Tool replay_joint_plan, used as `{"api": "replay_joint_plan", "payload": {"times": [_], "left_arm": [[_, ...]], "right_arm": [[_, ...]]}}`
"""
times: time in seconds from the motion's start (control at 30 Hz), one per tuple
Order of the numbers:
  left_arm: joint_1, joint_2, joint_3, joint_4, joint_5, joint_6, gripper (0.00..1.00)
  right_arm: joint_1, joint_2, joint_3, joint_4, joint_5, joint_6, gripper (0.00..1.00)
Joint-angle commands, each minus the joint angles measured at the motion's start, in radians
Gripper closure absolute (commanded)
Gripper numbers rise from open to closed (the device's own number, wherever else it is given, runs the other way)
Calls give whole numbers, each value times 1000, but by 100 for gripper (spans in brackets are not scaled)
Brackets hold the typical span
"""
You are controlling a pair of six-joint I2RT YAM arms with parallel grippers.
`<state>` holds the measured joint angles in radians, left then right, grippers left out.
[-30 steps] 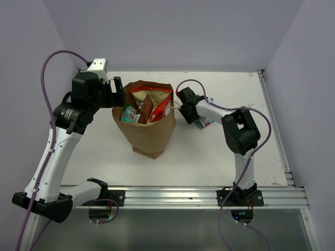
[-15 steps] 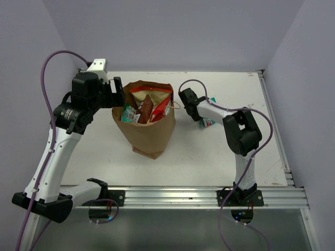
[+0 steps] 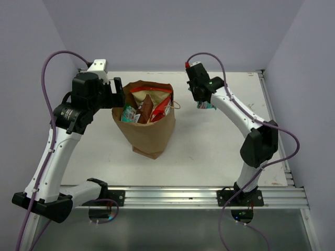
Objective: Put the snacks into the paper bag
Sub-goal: Pick up the snack from the center of the board, then place the snack in the paper bag.
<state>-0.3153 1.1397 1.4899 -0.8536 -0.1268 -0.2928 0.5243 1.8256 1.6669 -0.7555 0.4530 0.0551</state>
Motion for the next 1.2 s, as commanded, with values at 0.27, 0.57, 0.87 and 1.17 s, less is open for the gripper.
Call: {"api": "replay_joint_plan", "payload": {"times": [0.27, 0.57, 0.87, 1.17], "left_arm": [[5, 12, 12, -18, -13, 30, 13], [5, 20, 9, -42, -56, 32, 19], [5, 25, -23, -50, -54, 21, 30], [5, 32, -68, -41, -43, 4, 44]], "right_arm": [[14, -219, 476, -84, -229, 167, 100], [58, -313, 449, 232, -597, 356, 100], [183, -283, 360, 586, -761, 594, 100], [307, -215, 219, 740, -699, 729, 100]]}}
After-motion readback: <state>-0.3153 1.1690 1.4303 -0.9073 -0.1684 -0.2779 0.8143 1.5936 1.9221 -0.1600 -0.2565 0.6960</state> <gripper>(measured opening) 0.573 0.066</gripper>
